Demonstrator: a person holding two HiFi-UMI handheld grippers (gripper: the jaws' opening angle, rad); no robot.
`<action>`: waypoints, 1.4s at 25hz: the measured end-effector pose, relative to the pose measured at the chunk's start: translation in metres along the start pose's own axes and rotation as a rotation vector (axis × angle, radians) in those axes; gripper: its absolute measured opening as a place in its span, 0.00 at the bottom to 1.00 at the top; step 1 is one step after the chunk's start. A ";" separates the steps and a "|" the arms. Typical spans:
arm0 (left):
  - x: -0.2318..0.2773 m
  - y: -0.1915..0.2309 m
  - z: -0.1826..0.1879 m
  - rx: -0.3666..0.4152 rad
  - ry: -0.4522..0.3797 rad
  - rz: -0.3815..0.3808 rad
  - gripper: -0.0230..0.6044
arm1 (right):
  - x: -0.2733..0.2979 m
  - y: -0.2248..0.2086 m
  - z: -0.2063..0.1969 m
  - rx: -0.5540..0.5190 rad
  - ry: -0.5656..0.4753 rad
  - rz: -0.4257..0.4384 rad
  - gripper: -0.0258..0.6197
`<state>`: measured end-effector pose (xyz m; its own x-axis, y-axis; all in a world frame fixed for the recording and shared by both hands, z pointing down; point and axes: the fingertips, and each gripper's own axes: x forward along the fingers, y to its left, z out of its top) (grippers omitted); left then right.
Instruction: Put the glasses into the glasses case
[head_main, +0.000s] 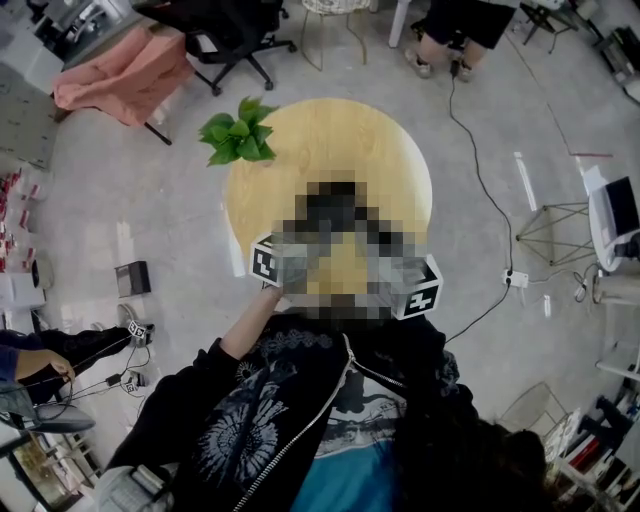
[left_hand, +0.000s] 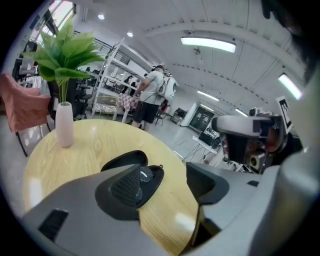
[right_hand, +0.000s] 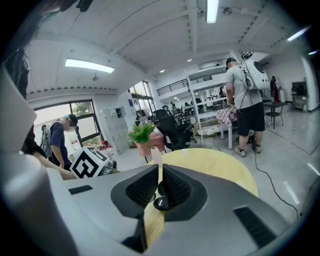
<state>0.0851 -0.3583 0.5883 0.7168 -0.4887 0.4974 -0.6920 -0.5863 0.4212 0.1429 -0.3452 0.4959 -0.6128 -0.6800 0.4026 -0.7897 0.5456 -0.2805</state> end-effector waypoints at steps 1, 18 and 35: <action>-0.007 -0.005 0.005 0.018 -0.015 -0.014 0.51 | 0.000 0.003 0.001 0.002 -0.005 0.002 0.12; -0.173 -0.056 0.057 0.139 -0.292 -0.206 0.32 | -0.007 0.099 0.016 0.009 -0.104 -0.014 0.12; -0.302 -0.042 0.008 0.215 -0.320 -0.270 0.10 | -0.013 0.243 -0.040 0.038 -0.100 -0.117 0.12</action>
<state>-0.1018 -0.1916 0.4146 0.8823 -0.4556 0.1184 -0.4683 -0.8237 0.3197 -0.0401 -0.1840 0.4571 -0.5149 -0.7841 0.3464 -0.8552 0.4423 -0.2700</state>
